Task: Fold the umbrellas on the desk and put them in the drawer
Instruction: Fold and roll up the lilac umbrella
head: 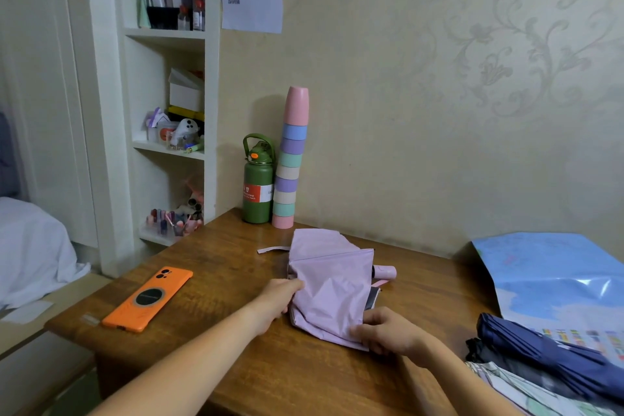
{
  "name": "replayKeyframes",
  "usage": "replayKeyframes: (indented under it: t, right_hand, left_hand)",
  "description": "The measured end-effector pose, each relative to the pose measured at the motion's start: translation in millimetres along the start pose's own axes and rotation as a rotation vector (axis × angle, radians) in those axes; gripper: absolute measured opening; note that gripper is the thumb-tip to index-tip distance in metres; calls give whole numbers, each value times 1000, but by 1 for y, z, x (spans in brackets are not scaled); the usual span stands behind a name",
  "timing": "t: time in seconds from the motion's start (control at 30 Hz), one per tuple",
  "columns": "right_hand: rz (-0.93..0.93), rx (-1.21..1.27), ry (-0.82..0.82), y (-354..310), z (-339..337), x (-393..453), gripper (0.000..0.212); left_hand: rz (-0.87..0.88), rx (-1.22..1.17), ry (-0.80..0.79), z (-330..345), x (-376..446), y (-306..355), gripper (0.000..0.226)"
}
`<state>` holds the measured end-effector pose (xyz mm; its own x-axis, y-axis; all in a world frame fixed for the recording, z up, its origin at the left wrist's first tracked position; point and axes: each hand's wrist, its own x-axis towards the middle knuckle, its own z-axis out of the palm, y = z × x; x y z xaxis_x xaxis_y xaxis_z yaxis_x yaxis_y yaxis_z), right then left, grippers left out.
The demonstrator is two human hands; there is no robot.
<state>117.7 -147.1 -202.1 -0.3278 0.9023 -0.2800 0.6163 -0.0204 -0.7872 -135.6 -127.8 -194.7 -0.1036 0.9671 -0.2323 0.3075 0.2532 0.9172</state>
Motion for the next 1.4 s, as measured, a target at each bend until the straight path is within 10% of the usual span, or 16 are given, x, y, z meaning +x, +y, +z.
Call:
replayKeyframes:
  t: [0.33, 0.83, 1.1, 1.27, 1.4]
  right_hand:
    - [-22, 41, 22, 4, -17, -3, 34]
    - [175, -100, 18, -2, -21, -4, 35]
    - [217, -169, 37, -3, -20, 3, 32]
    - [116, -11, 31, 3, -20, 2, 31]
    - [61, 68, 32, 5, -19, -2, 34]
  left_hand:
    - [-117, 244, 2, -10, 3, 2, 57]
    - [-155, 472, -29, -10, 7, -2, 45]
    - [20, 483, -147, -10, 4, -1, 15]
    - [199, 349, -280, -16, 2, -2, 35]
    - [312, 463, -135, -19, 10, -14, 14]
